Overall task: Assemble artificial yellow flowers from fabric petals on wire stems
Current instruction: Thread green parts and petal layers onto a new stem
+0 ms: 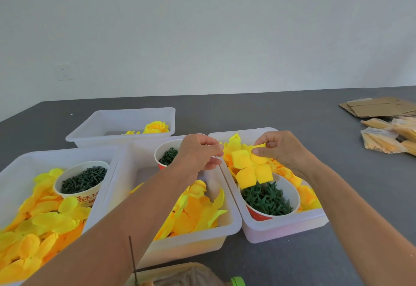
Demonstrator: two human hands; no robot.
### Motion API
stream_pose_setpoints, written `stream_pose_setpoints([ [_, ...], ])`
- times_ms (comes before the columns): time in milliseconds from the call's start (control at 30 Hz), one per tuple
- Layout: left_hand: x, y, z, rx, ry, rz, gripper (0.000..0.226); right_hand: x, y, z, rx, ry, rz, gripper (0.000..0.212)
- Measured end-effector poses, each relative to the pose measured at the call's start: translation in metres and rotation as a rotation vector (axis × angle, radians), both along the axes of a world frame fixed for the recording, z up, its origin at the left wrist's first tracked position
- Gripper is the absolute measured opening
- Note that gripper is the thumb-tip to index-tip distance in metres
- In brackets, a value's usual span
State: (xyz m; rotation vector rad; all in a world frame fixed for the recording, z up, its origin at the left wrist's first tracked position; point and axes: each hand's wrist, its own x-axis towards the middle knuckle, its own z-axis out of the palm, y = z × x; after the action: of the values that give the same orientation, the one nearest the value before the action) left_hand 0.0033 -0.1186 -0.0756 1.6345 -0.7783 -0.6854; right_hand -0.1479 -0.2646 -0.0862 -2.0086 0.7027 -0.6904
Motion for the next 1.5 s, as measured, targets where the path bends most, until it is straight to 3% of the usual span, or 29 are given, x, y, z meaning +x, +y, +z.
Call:
stream_pose_setpoints([
  [133,-0.004,-0.004,0.0,0.129,-0.084,-0.182,0.025,-0.003,0.003,0.0,0.03,-0.033,0.078,0.015],
  [267,-0.01,-0.008,-0.002,0.191,-0.154,-0.357,0.016,-0.008,0.007,-0.002,0.031,-0.004,0.192,0.015],
  [467,-0.012,-0.014,-0.004,0.253,-0.216,-0.397,0.005,-0.013,0.008,-0.003,0.106,0.007,0.251,0.019],
  [567,-0.009,-0.016,-0.003,0.186,-0.113,-0.38,0.003,-0.013,0.004,-0.004,0.155,-0.009,0.148,0.023],
  [733,-0.01,-0.022,-0.003,0.118,0.081,-0.291,0.003,-0.007,0.008,-0.007,-0.265,-0.018,-0.219,0.025],
  [800,-0.013,-0.025,-0.004,0.091,0.111,-0.259,0.005,-0.005,0.021,-0.009,-0.307,-0.1,-0.198,0.023],
  [900,-0.015,-0.028,-0.006,0.052,0.116,-0.221,0.009,-0.001,0.039,-0.018,-0.325,-0.018,-0.141,0.031],
  [967,-0.016,-0.028,-0.006,0.037,0.117,-0.217,0.009,0.002,0.045,-0.022,-0.365,0.005,-0.119,0.024],
  [1200,-0.01,-0.024,-0.006,0.021,0.147,-0.215,0.008,0.0,0.04,-0.02,-0.23,0.018,0.171,0.02],
  [1367,-0.01,-0.021,-0.005,0.014,0.2,-0.211,0.008,-0.003,0.039,-0.019,-0.16,-0.015,0.216,0.015],
  [1500,-0.004,-0.021,-0.005,0.013,0.232,-0.165,0.013,-0.004,0.035,-0.018,0.006,-0.152,0.198,0.02],
])
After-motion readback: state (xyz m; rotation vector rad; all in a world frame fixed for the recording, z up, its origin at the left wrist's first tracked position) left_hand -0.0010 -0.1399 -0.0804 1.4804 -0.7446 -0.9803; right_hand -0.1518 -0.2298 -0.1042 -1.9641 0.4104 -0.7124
